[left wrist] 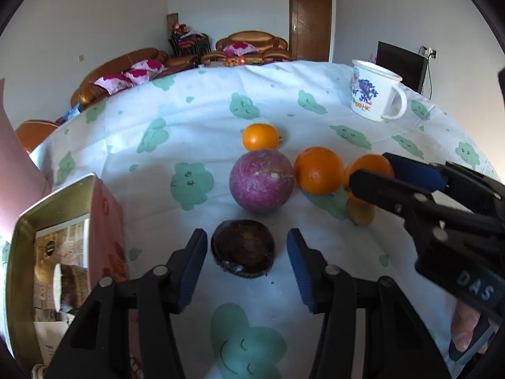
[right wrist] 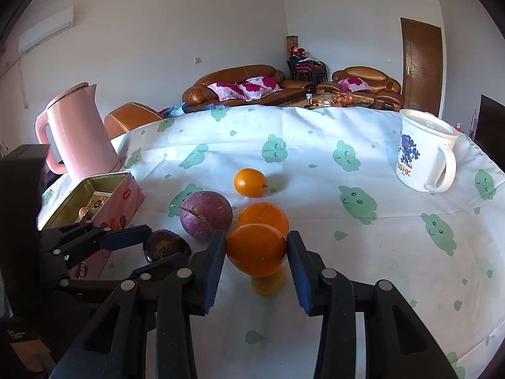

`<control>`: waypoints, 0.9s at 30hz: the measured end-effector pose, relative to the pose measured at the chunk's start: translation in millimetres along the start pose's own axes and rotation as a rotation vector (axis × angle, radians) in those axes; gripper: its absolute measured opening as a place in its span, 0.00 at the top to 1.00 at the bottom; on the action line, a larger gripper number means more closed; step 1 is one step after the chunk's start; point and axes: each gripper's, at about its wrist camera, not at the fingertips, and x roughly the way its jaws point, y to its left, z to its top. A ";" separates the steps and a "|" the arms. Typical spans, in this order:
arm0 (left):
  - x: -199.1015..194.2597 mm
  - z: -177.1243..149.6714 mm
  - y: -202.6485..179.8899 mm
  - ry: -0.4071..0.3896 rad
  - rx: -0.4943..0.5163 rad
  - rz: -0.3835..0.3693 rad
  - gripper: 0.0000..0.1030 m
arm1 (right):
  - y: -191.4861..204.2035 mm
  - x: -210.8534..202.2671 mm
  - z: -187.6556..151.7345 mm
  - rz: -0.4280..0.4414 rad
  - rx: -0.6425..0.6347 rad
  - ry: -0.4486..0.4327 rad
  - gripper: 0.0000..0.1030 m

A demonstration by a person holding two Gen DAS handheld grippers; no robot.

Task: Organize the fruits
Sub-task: 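Grasp a dark brown round fruit with the left gripper while the right gripper grasps an orange, then lift the dark brown fruit with the left gripper while the right gripper lifts the orange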

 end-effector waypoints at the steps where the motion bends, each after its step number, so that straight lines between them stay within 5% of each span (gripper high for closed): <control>1: 1.8 0.7 0.6 0.006 -0.005 -0.004 0.53 | 0.4 0.6 -0.2 0.002 -0.005 0.004 0.59; 27: -19.9 -0.2 11.1 -0.119 -0.049 -0.004 0.58 | 11.0 -6.7 -1.9 0.016 -0.068 -0.033 0.59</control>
